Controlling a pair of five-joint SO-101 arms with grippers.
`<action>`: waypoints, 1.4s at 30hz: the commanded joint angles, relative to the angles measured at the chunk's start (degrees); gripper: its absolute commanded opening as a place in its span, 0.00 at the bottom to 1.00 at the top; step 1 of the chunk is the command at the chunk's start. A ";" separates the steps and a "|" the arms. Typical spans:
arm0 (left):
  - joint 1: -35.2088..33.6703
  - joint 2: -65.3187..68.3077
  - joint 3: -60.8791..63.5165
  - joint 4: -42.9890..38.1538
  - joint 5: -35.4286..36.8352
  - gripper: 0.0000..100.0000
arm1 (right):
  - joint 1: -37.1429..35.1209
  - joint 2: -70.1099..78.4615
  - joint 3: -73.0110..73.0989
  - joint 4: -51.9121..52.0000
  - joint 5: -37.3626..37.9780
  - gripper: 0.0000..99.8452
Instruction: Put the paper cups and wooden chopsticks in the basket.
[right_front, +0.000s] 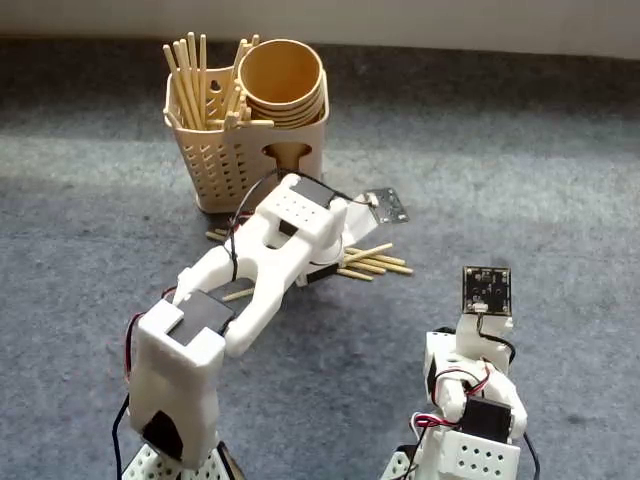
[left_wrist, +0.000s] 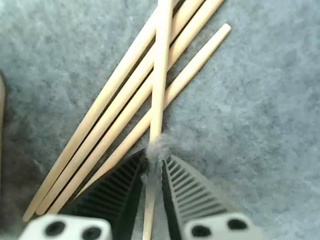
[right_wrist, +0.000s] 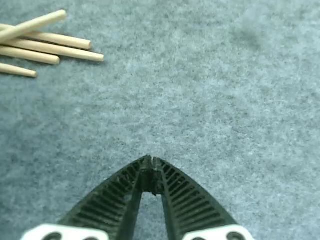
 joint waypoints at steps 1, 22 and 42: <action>-0.75 -1.19 -0.22 2.90 0.00 0.01 | 0.48 -0.04 6.81 -0.92 -0.26 0.02; -1.27 -32.13 25.27 -9.67 4.13 0.01 | 0.48 -0.04 6.81 -0.92 -0.26 0.02; -4.09 -47.60 35.74 -16.00 4.66 0.01 | 0.48 -0.04 6.81 -0.92 -0.26 0.02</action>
